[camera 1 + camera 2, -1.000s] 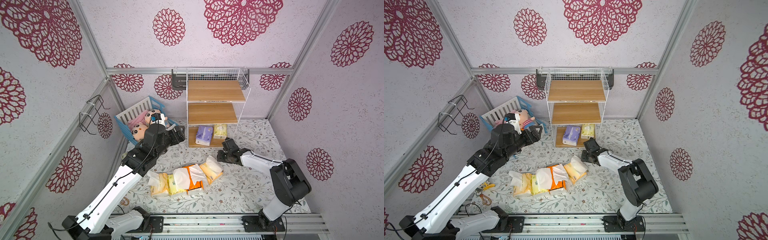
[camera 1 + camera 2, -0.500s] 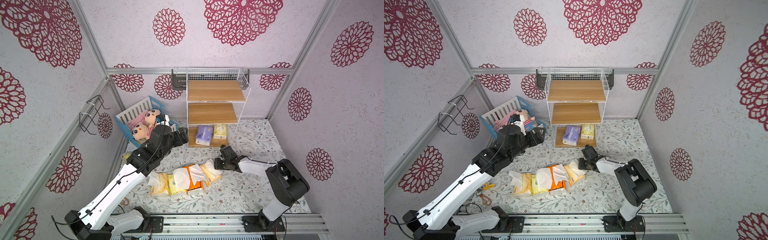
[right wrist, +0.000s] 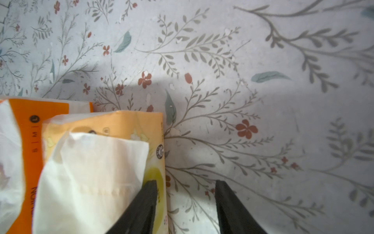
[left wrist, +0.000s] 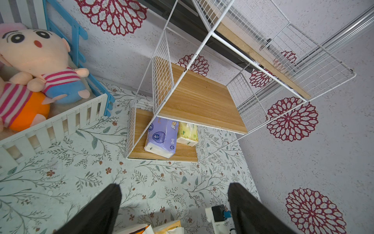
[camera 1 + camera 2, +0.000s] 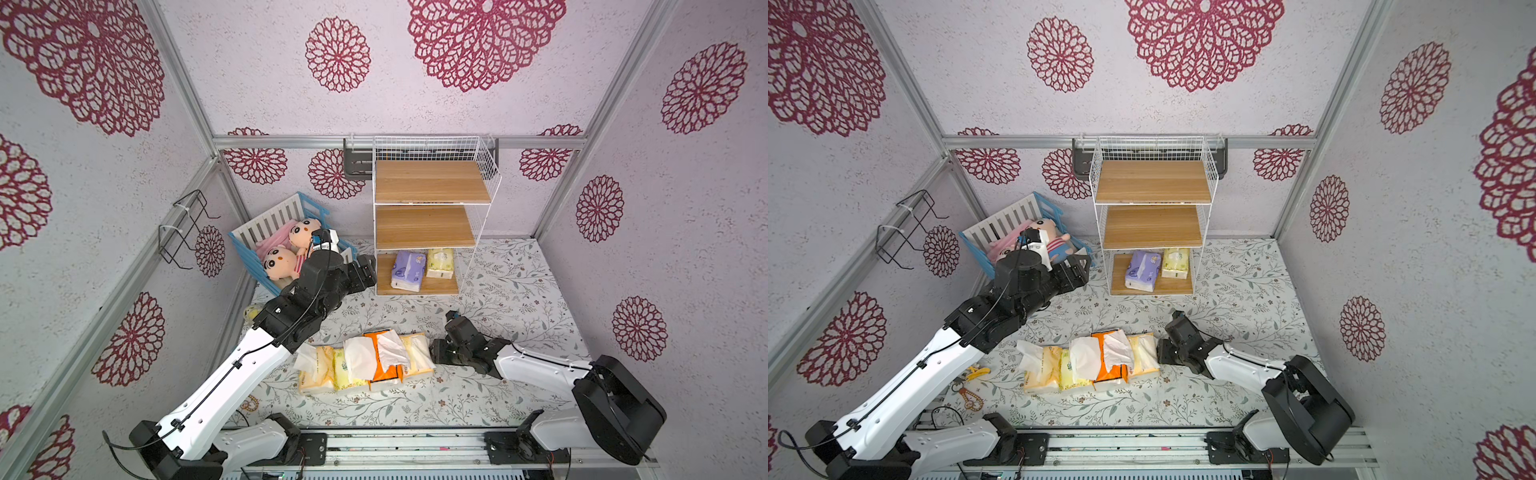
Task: Remove the tissue boxes from the shelf
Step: Place the box of tissues at the center of the board.
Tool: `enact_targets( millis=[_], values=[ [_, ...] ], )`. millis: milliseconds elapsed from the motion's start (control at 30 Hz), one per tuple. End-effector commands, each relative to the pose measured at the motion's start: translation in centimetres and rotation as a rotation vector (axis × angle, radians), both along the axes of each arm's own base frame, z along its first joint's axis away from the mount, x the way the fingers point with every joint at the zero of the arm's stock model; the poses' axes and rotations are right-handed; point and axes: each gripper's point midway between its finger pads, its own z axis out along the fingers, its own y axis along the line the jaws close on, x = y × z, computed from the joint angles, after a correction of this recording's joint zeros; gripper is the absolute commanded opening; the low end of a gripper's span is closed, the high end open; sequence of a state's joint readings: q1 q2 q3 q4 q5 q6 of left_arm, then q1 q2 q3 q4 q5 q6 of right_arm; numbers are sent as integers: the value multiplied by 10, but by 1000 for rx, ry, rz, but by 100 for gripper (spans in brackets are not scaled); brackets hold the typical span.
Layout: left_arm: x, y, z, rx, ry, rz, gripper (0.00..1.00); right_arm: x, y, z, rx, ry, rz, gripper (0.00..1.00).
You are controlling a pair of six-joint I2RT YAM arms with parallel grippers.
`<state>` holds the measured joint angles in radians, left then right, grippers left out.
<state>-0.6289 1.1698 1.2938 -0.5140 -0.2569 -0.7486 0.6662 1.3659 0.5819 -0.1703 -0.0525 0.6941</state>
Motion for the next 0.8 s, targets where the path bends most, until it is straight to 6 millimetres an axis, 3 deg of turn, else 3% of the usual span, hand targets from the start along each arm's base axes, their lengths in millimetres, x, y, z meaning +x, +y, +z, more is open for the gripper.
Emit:
enact_targets(
  millis=[0,167,433,533,767],
  values=[
    [-2,-1,8,-2,-26,-4,91,3,17,19,101,-28,-16,53],
    [-5,4,8,-9,-27,11,95,2,23,24,103,-32,-4,52],
    [-6,10,4,6,-24,30,97,17,-11,50,-7,-132,-91,57],
    [-6,9,-1,6,-12,28,98,24,-19,47,9,-125,-115,57],
    [-5,4,-18,-2,36,21,99,34,7,32,92,-87,-72,54]
  ],
)
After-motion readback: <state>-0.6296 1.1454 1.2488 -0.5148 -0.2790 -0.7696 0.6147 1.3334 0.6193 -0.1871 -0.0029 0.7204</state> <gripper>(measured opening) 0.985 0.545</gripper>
